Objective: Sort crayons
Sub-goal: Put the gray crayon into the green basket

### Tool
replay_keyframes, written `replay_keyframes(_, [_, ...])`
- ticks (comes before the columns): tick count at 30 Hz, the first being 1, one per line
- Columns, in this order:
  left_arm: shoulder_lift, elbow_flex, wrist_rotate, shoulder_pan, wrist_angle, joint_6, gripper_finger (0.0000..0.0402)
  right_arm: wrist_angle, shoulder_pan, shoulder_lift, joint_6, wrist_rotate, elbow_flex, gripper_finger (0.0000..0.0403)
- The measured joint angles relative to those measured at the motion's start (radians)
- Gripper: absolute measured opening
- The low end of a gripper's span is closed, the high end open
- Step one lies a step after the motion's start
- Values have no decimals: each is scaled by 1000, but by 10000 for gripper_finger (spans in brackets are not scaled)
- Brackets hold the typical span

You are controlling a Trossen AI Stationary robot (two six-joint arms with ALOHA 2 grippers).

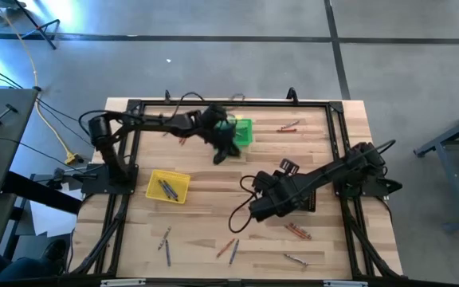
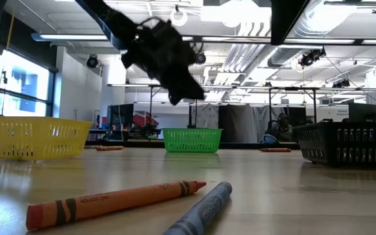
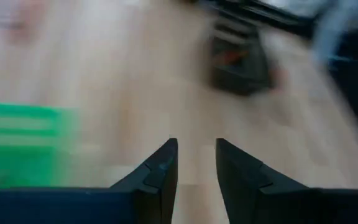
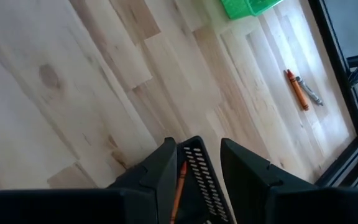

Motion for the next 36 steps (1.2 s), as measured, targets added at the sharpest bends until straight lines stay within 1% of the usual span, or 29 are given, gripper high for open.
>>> replay_keyframes(2, [-22, 0, 17, -59, -56, 2, 90, 0, 10, 0, 14, -2, 0, 117])
replay_keyframes(4, [-42, 0, -13, -128, -120, 22, 90, 0, 24, 0, 24, -7, 0, 117])
replay_keyframes(10, [-89, -1, -186, -329, -306, 28, 90, 0, 68, 0, 109, -24, 0, 117])
replay_keyframes(13, [-120, -1, -288, -407, -396, 4, 90, 0, 93, 0, 196, -47, 0, 117])
replay_keyframes(16, [-154, -1, -349, -472, -467, -30, 90, 1, 126, 0, 312, -69, 0, 117])
replay_keyframes(19, [-184, -1, -391, -529, -482, -65, 90, 1, 169, 0, 418, -85, 0, 117])
replay_keyframes(22, [-211, -1, -402, -574, -466, -84, 90, 7, 210, 0, 536, -128, -16, 117])
replay_keyframes(25, [-236, -1, -407, -612, -458, -110, 90, 50, 245, 0, 669, -224, -81, 117])
replay_keyframes(27, [-251, -1, -422, -634, -458, -134, 90, 120, 264, 1, 713, -311, -137, 117])
replay_keyframes(29, [-265, -1, -445, -658, -446, -152, 90, 189, 283, 2, 741, -369, -193, 117])
replay_keyframes(31, [-274, -1, -475, -679, -446, -164, 90, 236, 304, 2, 776, -393, -239, 117])
replay_keyframes(34, [-281, -1, -523, -711, -438, -192, 90, 296, 336, 2, 832, -395, -293, 117])
replay_keyframes(36, [-282, -1, -535, -730, -438, -215, 90, 357, 358, 2, 869, -417, -323, 117])
